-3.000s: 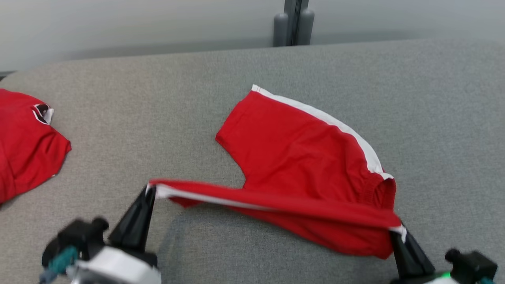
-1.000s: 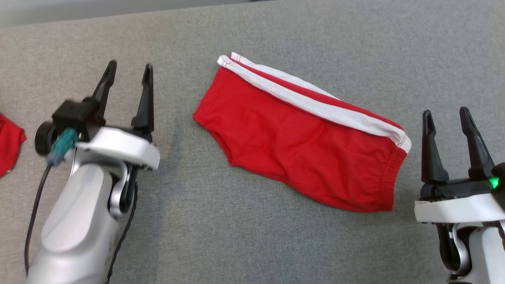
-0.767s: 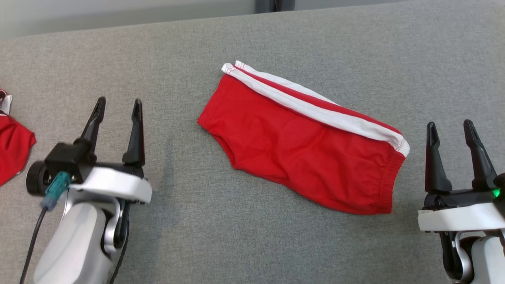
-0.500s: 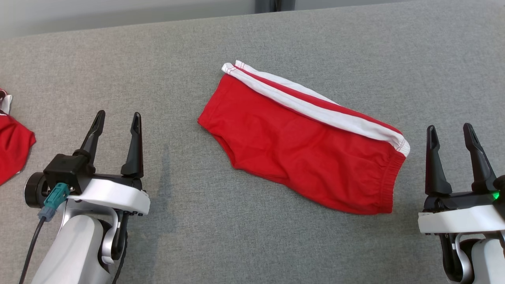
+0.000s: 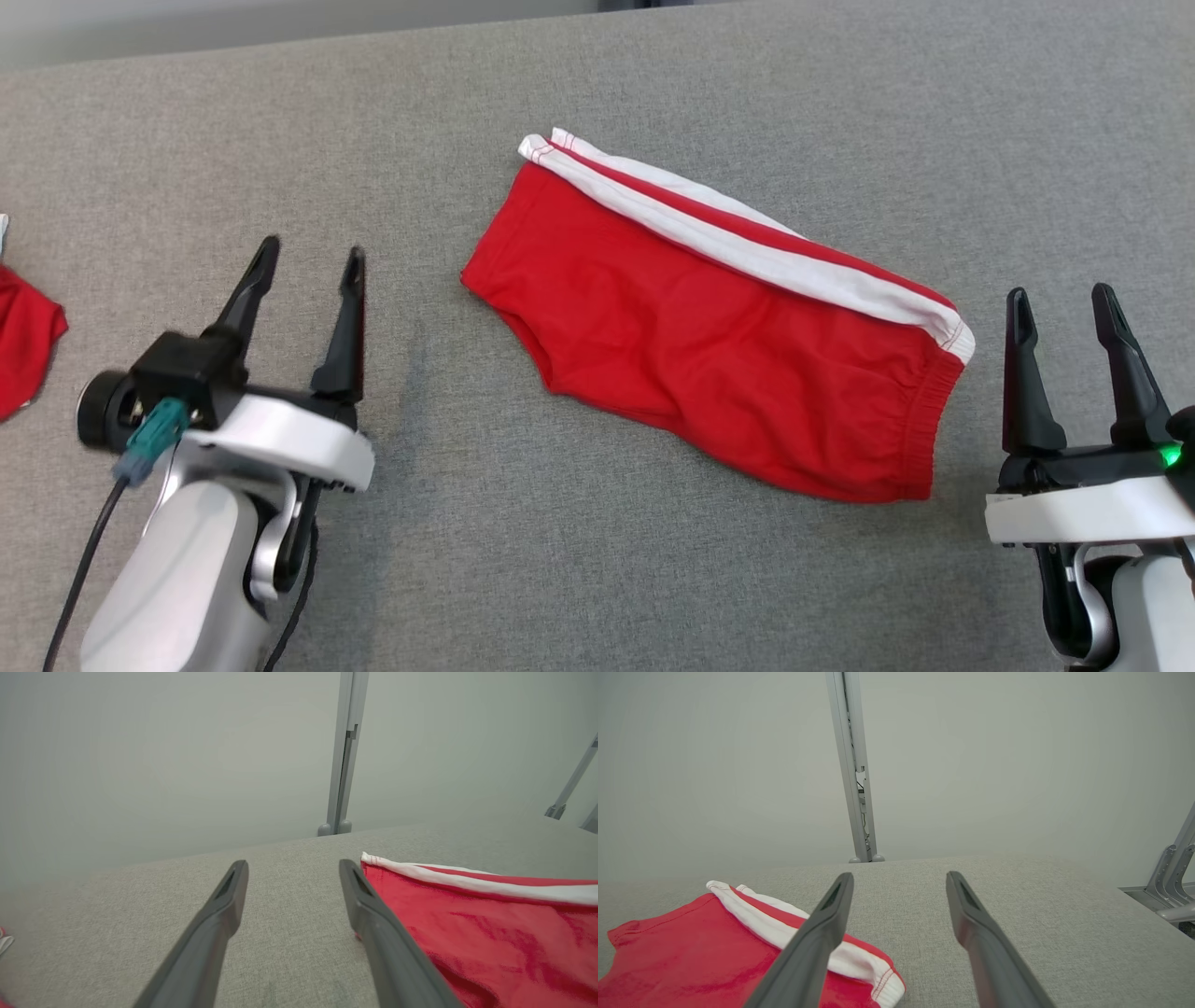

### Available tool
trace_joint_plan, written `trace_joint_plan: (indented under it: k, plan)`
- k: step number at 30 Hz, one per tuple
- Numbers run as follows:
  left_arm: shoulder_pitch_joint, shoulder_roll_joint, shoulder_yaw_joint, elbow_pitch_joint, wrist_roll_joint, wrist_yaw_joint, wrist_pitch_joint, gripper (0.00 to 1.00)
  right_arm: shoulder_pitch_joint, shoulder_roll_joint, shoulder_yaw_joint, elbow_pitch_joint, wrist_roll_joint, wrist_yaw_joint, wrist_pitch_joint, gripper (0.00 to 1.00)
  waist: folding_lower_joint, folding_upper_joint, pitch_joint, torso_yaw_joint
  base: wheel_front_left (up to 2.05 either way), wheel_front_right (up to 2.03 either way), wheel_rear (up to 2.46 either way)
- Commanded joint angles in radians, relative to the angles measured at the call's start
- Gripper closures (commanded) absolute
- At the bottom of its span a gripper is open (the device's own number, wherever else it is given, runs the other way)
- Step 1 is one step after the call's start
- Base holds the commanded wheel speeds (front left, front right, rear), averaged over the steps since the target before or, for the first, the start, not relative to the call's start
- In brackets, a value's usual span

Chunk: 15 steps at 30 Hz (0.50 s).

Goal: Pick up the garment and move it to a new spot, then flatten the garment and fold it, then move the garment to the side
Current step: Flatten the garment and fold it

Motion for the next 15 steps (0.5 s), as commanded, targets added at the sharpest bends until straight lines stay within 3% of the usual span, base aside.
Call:
trace_joint_plan:
  k: [1,10,15]
  plan:
    - [-0.037,0.005,-0.011,-0.002,0.008,-0.016,0.01,0.0,-0.015,-0.005,-0.003,0.001,0.005,0.0,-0.002,0.0,0.0,0.0,0.008,-0.001,0.0,0.0,0.0]
    - [-0.22,-0.024,-0.118,0.135,0.004,-0.143,0.131,0.0,-0.057,-0.005,0.026,0.01,0.019,0.0,-0.002,0.0,0.0,0.0,0.059,-0.041,0.0,0.0,0.0]
    - [-0.29,-0.042,-0.153,0.268,-0.019,-0.186,0.191,0.0,-0.069,-0.005,0.037,0.016,0.035,0.0,-0.002,0.0,0.0,0.0,0.08,-0.076,0.0,0.0,0.0]
